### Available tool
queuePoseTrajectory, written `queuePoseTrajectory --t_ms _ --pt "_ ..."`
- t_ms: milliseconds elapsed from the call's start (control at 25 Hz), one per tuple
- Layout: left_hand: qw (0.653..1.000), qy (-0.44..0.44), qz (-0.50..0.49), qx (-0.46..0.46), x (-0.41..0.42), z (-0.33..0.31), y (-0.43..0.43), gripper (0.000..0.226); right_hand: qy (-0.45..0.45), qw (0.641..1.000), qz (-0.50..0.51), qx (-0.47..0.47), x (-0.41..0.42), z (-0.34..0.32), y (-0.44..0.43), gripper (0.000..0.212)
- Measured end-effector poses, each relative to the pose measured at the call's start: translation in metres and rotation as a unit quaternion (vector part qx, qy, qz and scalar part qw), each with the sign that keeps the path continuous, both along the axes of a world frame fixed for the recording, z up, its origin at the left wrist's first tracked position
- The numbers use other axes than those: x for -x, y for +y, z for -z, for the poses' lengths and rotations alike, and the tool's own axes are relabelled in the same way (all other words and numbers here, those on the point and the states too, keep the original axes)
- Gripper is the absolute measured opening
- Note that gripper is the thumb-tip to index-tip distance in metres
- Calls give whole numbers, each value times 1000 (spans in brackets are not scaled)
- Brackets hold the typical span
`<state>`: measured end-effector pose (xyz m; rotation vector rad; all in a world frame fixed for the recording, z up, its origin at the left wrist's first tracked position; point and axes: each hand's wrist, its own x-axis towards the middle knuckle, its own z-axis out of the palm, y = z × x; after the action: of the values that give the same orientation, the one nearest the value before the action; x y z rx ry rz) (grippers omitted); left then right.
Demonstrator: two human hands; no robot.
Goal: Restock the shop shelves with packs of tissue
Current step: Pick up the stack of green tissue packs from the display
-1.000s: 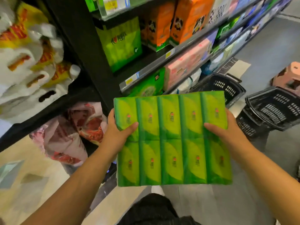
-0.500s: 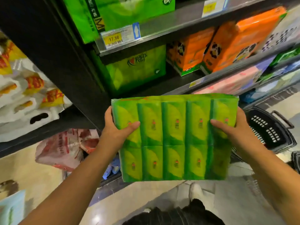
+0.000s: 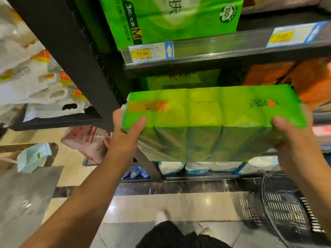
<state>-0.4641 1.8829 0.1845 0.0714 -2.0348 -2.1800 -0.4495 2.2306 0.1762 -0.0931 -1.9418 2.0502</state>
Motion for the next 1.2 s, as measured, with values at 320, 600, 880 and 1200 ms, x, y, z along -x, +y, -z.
queuePoseTrajectory --t_ms 320,600,880,1200 --pt "995 95 19 25 20 -2 -11 76 -8 997 -83 -6 43 24 28 96" --pt "981 158 12 115 42 12 -3 71 113 990 -25 -75 75 21 -5 111" --pt "973 192 -28 128 59 21 -1 64 92 992 13 -83 90 47 3 95" --pt "967 100 -66 225 82 36 2 93 44 988 3 -150 131 49 -9 75"
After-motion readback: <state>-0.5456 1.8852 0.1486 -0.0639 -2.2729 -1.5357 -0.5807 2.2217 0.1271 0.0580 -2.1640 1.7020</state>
